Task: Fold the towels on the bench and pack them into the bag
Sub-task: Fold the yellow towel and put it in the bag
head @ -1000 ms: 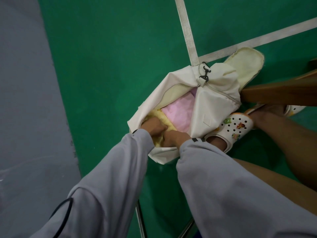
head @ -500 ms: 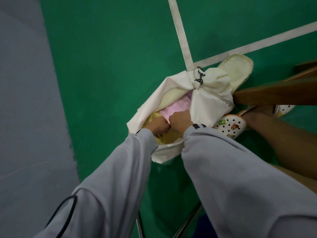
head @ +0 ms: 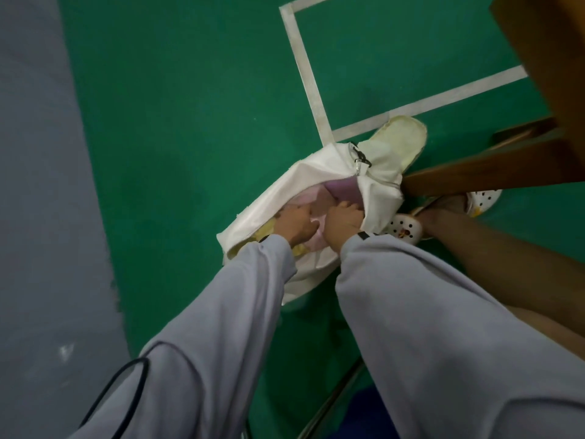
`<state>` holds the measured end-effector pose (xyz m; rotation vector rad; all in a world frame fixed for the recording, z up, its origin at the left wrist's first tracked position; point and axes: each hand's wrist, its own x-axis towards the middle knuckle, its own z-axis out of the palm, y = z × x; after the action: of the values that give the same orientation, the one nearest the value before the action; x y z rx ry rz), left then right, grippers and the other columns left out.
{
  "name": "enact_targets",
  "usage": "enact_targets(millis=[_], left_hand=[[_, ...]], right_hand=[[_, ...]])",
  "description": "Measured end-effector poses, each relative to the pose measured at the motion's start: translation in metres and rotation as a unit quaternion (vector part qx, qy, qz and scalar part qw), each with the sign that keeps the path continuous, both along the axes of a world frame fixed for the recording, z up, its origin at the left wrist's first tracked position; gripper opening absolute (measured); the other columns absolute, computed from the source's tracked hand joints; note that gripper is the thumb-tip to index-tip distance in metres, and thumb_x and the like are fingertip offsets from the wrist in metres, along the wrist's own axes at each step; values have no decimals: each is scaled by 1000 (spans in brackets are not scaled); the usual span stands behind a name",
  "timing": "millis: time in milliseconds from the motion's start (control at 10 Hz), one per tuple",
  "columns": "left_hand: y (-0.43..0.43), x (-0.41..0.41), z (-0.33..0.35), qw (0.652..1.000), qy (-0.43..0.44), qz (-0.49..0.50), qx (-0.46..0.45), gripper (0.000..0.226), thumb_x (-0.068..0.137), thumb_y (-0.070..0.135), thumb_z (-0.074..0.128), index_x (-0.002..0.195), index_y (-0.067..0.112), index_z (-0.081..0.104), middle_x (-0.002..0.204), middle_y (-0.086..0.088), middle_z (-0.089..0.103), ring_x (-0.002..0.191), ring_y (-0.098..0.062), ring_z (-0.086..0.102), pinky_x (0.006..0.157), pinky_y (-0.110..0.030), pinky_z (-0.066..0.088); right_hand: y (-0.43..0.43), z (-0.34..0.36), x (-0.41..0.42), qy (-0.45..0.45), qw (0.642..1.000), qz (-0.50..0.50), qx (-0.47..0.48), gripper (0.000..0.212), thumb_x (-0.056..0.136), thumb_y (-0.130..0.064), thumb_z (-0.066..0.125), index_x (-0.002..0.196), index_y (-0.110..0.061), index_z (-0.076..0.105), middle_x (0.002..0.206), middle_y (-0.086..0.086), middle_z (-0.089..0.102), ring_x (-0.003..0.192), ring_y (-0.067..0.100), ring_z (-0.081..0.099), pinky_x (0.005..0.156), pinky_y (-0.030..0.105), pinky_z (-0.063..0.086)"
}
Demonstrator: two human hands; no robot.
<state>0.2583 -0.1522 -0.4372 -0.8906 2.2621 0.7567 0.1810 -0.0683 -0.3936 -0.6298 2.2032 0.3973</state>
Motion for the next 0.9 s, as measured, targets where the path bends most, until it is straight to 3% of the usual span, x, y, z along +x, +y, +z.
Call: enact_targets(millis=[100,300,500,700,800,900], left_hand=[[-8,5,2,1000,1,27,1,47,95,30,59,140,20,54,138,-9,62,117,-31,61,101,-43,50],[-22,15,6,996,-85,-30,2,44,96,30,66,137,16,57,142,-8,59,126,-31,56,108,-40,43],[-11,7,1,994,-78,-65,30,63,78,55,71,132,25,58,137,-5,60,119,-29,55,101,-43,48],[-6,-15,-2,992,-73,-104,-12,63,86,55,59,140,22,50,141,-14,53,130,-36,47,107,-49,41],[-9,-14,-6,989,-100,-110,-2,74,79,62,49,144,28,47,143,-13,53,132,-36,47,108,-52,41],[-11,-9,-5,986,-120,-113,-1,70,74,62,54,134,27,58,138,-10,59,124,-33,54,105,-47,45]], right_hand=[[-3,-22,-1,-2,999,13,-31,56,96,-22,57,144,3,41,144,24,46,133,39,47,109,49,42],[-17,-46,-3,-2,999,31,20,72,90,-29,62,151,-1,36,148,22,43,133,43,45,110,55,40],[-17,-56,-8,13,999,33,3,61,96,-28,57,150,-5,37,151,21,36,136,40,42,112,52,38],[-21,-62,-13,21,998,50,-25,55,98,-33,53,146,-7,41,146,20,41,134,39,44,112,52,38],[-21,-72,-10,12,997,63,-30,54,97,-35,53,143,-8,46,142,19,46,131,40,48,110,51,39],[-20,-70,-10,-26,990,116,-76,46,94,-36,56,133,-11,58,132,16,57,122,37,56,104,48,45]])
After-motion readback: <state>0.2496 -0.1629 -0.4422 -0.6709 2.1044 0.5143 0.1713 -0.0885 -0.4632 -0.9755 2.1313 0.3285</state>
